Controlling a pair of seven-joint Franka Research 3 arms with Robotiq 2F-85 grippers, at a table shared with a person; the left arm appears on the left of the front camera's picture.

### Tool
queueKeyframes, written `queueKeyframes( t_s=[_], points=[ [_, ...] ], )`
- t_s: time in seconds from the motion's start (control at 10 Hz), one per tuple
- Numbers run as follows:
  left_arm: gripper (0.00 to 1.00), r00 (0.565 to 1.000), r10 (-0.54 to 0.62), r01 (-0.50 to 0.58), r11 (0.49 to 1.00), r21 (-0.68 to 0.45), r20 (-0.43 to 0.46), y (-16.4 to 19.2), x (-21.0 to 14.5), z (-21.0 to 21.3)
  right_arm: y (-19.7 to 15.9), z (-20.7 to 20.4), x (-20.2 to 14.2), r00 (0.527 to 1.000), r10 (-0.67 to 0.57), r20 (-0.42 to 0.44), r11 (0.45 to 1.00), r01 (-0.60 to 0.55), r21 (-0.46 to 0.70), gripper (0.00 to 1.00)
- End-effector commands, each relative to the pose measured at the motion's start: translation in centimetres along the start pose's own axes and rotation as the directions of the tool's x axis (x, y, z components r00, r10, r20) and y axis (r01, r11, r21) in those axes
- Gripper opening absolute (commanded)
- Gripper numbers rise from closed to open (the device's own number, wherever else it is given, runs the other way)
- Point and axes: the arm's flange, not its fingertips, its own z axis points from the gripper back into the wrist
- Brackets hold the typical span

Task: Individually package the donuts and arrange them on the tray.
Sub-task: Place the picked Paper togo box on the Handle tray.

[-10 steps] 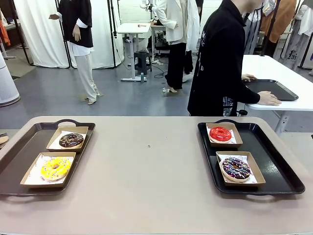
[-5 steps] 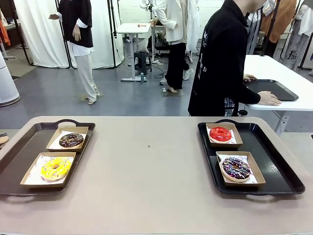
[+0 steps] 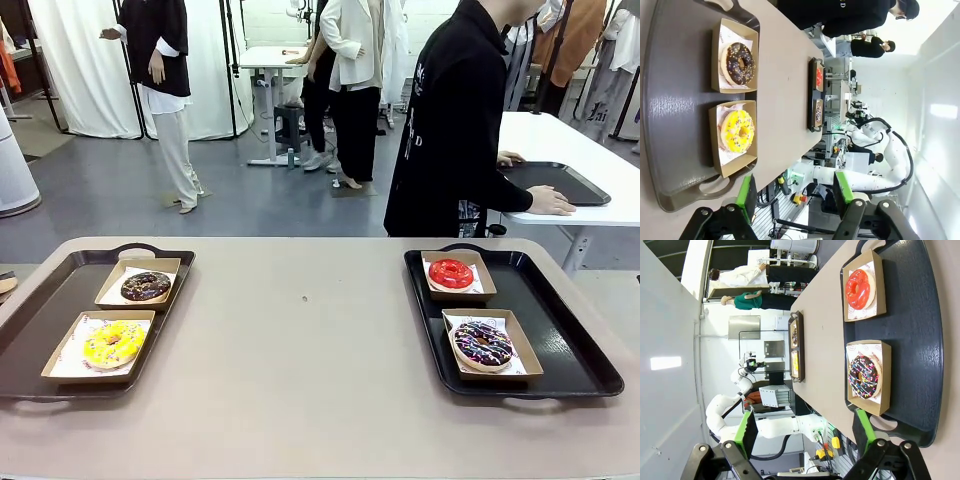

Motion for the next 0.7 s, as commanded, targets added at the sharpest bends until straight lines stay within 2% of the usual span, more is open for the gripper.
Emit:
queueKeyframes(
  t_s=[0.0,0.6],
  points=[
    [0.8,1.0,0.003,-0.003,1.0,0.008,-0.001,0.17,-0.21,0.36,0.07,-0.1,-0.37,1.0,0.004,0.002,1.0,-0.004,0.001,1.0],
    [0.8,1.0,0.003,-0.003,1.0,0.008,-0.001,0.17,-0.21,0.36,0.07,-0.1,-0.37,1.0,0.004,0.002,1.0,-0.004,0.001,1.0]
  ],
)
